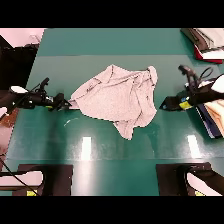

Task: Fold the shirts.

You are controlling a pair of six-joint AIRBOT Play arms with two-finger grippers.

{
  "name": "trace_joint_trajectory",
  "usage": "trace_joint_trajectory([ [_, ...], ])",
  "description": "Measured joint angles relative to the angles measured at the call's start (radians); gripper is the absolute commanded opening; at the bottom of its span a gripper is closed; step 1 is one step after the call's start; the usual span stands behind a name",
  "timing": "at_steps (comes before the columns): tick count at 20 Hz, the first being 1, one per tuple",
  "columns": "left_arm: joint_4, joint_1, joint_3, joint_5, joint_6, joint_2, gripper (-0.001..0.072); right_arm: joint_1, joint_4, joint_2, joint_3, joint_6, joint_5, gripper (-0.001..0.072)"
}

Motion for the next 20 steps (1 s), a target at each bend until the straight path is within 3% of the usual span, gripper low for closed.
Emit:
trace_joint_trajectory([
  [4, 0.037, 0.0, 0.107, -0.063, 0.003, 0.027, 0.002, 0.0, 0.071, 0.006, -0.162, 0.031, -0.061, 0.046],
  [10, 0.084, 0.0, 0.179, -0.085, 0.004, 0.095, 0.0021, 0.031, 0.3, 0.008, -0.381, 0.047, -0.253, 0.0448],
  [17, 0.099, 0.0, 0.191, -0.118, 0.004, 0.11, 0.0021, 0.149, 0.404, -0.011, -0.466, 0.088, -0.472, 0.0448],
  [18, 0.1, 0.0, 0.192, -0.124, 0.004, 0.11, 0.0021, 0.161, 0.419, -0.024, -0.468, 0.092, -0.488, 0.0437],
  [20, 0.101, 0.0, 0.192, -0.132, 0.004, 0.11, 0.0021, 0.176, 0.422, -0.051, -0.47, 0.101, -0.51, 0.0315],
])
